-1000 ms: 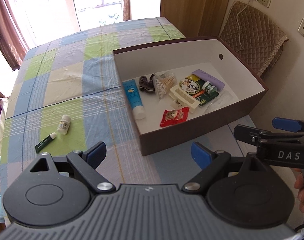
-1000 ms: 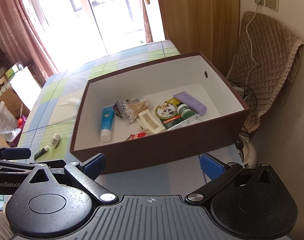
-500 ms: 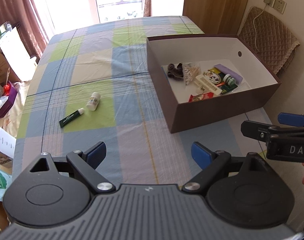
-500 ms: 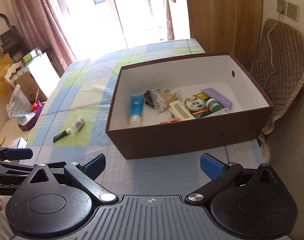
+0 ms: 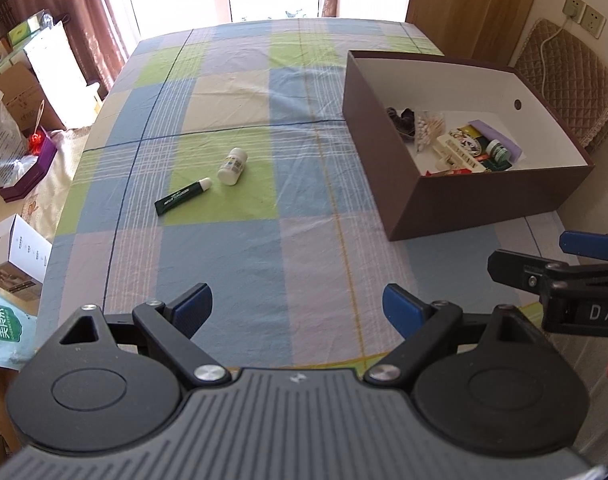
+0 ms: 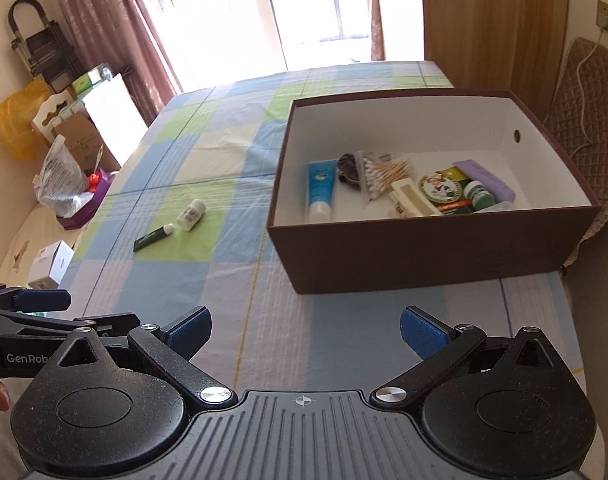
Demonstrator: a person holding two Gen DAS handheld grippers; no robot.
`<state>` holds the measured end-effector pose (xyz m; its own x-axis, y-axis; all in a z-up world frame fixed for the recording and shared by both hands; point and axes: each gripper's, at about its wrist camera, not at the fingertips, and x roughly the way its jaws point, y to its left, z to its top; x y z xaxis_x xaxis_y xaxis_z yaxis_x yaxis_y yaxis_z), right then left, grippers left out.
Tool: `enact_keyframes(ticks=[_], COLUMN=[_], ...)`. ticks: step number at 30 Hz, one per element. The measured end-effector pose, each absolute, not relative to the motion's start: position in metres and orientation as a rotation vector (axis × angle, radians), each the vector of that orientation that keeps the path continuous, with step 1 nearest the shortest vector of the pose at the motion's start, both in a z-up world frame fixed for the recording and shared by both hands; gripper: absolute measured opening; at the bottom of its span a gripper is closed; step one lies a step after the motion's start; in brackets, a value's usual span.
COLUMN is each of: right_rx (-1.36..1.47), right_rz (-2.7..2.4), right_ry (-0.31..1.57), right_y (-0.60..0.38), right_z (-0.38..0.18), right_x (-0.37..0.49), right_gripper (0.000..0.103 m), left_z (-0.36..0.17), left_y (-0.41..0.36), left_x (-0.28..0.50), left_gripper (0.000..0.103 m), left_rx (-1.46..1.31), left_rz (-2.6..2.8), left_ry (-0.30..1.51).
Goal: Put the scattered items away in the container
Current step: 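Withdraw both open tools from the box toward the green tube and pill bottle, then grasp the green lip-gel tube with the left tool while the right tool grasps the white pill bottle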
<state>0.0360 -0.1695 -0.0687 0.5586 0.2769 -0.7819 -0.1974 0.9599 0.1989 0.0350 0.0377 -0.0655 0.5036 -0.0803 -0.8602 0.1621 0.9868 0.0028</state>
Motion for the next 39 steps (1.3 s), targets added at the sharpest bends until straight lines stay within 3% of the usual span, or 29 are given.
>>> enact_keyframes(ticks=[16,29,37,39], right_rx=[0.046,0.027,-0.008,-0.003], right_rz=[0.419,0.454,0.420,0.401], right_ry=[0.946,0.919,0.910,0.911], right_y=[-0.108,-0.045,-0.029,-0.032], right_z=[-0.086,-0.097,-0.112,-0.113], right_x=[0.072,0.131,0.159,0.166], right_gripper=[0.103,0.103,0.103,0.103], left_z=[-0.094,-0.114,-0.144,-0.152], left_y=[0.103,0.162,0.160,0.159], left_x=[0.059,0.124,0.164,0.174], left_gripper=[0.090,0.088,0.069,0.069], left_rx=[0.077,0.133,0.244,0.275], left_rz=[-0.020,-0.041,-0.259,-0.318], left_ry=[1.052,0.971,0.931,0.921])
